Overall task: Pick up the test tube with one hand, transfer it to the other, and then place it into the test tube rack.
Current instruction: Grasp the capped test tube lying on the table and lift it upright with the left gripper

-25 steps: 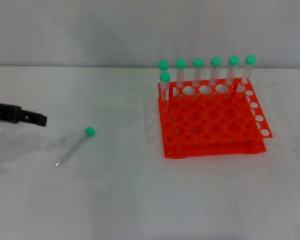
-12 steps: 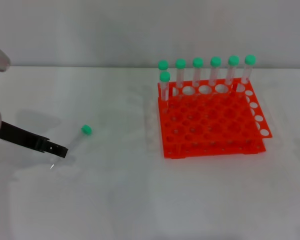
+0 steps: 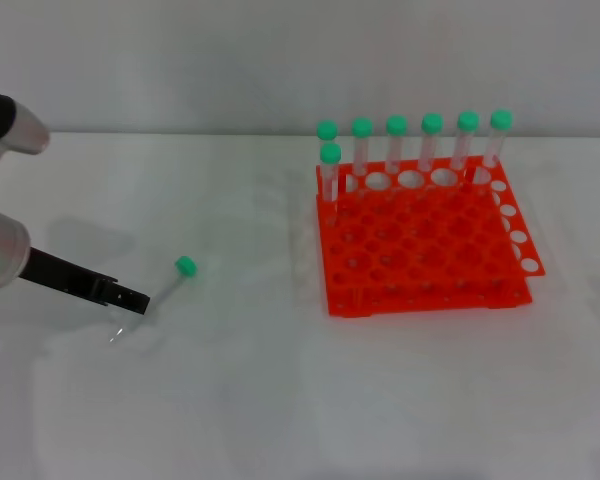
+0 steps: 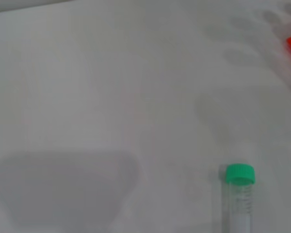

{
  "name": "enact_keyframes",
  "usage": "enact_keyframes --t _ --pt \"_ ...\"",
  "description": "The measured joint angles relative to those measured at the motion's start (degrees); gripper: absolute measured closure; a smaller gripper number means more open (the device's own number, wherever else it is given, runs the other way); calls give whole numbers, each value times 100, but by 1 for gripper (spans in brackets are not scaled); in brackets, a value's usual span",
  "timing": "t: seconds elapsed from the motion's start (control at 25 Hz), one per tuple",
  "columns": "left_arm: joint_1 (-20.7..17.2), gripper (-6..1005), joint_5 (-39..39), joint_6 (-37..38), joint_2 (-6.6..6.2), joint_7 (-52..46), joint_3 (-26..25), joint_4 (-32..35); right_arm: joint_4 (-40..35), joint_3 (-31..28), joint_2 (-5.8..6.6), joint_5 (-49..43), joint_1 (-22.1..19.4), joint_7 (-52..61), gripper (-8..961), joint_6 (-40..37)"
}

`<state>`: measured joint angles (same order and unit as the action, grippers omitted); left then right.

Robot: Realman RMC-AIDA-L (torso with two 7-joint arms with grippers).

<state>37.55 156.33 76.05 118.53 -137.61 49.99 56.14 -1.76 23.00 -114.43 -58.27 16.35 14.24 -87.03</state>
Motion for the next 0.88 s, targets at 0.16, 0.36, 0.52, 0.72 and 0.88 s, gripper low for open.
enact_keyframes --t 0.16,0.36,0.52,0.72,0.88 --pt "17 126 -9 -138 15 17 222 -62 0 -6 0 0 1 -15 99 14" --pt "98 162 -6 -185 22 -11 444 -78 -16 -6 0 0 0 -17 100 23" --pt "186 191 -2 -194 24 -42 470 -175 -23 -7 0 0 -1 -18 100 53" --pt "298 324 18 -254 -14 -58 470 -426 -41 -6 0 0 -9 -18 100 85" --pt "303 427 102 -272 -5 -60 465 -442 -44 -6 0 0 -6 -19 101 85"
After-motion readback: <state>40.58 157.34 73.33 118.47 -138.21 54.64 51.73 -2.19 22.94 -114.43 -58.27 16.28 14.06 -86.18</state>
